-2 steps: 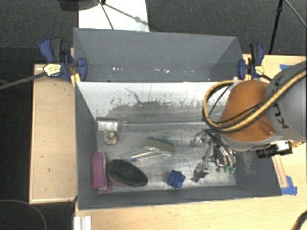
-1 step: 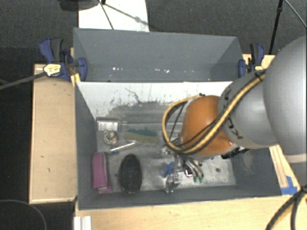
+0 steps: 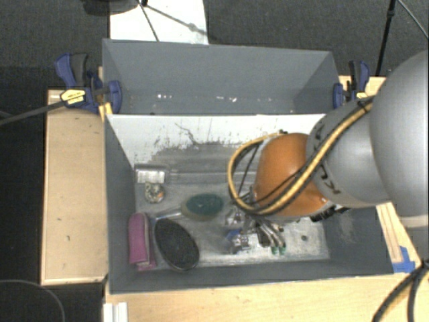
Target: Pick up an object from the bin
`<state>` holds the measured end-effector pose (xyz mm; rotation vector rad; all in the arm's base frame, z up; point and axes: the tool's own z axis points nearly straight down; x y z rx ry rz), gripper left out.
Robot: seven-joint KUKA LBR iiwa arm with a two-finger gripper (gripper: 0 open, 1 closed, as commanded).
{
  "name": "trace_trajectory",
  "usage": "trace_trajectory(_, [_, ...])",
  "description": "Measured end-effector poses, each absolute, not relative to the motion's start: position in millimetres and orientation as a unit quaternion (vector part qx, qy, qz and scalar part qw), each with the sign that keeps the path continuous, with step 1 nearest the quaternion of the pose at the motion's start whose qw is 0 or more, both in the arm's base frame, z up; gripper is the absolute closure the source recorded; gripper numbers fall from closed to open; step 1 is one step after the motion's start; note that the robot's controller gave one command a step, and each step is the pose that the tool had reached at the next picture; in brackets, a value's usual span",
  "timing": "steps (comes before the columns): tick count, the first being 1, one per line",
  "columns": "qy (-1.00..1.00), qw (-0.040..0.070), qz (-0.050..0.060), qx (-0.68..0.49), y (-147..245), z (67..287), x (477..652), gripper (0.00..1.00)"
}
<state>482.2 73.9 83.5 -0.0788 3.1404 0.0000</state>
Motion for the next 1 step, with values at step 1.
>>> trace_trajectory(1, [0.991, 0.005, 0.0, -0.136, 67.3, 224.9, 496.6, 1.0])
